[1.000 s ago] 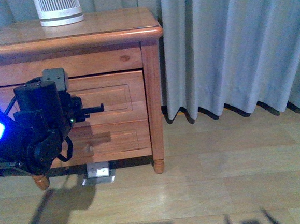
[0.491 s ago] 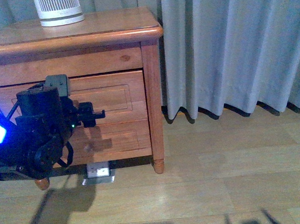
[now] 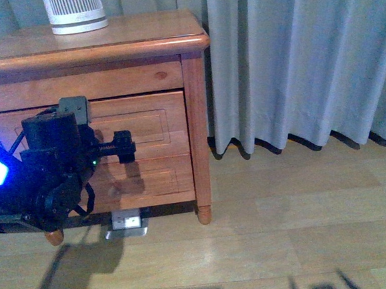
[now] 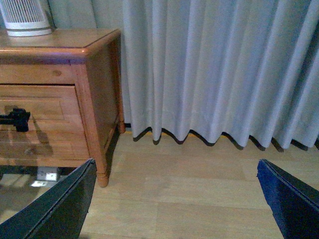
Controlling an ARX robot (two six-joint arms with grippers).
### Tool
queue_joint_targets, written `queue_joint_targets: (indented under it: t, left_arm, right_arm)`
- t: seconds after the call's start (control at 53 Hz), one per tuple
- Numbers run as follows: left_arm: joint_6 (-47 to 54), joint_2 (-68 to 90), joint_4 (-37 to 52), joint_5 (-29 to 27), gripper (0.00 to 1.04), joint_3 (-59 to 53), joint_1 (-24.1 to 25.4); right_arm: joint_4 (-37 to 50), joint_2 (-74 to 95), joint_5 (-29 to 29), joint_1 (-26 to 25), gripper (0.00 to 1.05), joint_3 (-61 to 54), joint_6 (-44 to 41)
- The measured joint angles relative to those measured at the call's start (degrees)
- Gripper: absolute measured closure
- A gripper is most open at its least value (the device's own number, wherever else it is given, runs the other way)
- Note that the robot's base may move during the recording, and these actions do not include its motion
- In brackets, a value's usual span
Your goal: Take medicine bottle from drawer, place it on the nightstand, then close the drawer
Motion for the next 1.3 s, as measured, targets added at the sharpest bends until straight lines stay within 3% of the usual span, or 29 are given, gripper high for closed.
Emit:
queue_joint_targets:
  t: [0.132,0.585,1.0,1.189,1.302]
  left_arm:
    - [0.02,0.00,-0.02,-0.17,0.09,0.00,0.00]
    - [-0.09,0.00,-0.39,-0.81,0.78,-0.02,0.09]
    - [-0.09,-1.68,2.80,-0.85,0.81,-4.31,0.26]
    - [0.07,-7.78,7.50,-2.67,0.82,-16.79,-1.01]
    - [1.14,-15.85,9.97,-3.69,0.82,-31.61,-2.56]
  right_arm:
    - [0.00,0.00,0.00,0.00,0.07,0.00,0.00]
    - [0.00,0.00,0.00,0.00,0.07,0.00,0.00]
    - [0.00,0.00,0.00,0.00,0.07,0.00,0.00]
    - [0.00,0.00,0.00,0.00,0.07,0.00,0.00]
    - [0.00,0.00,0.00,0.00,0.07,0.00,0.00]
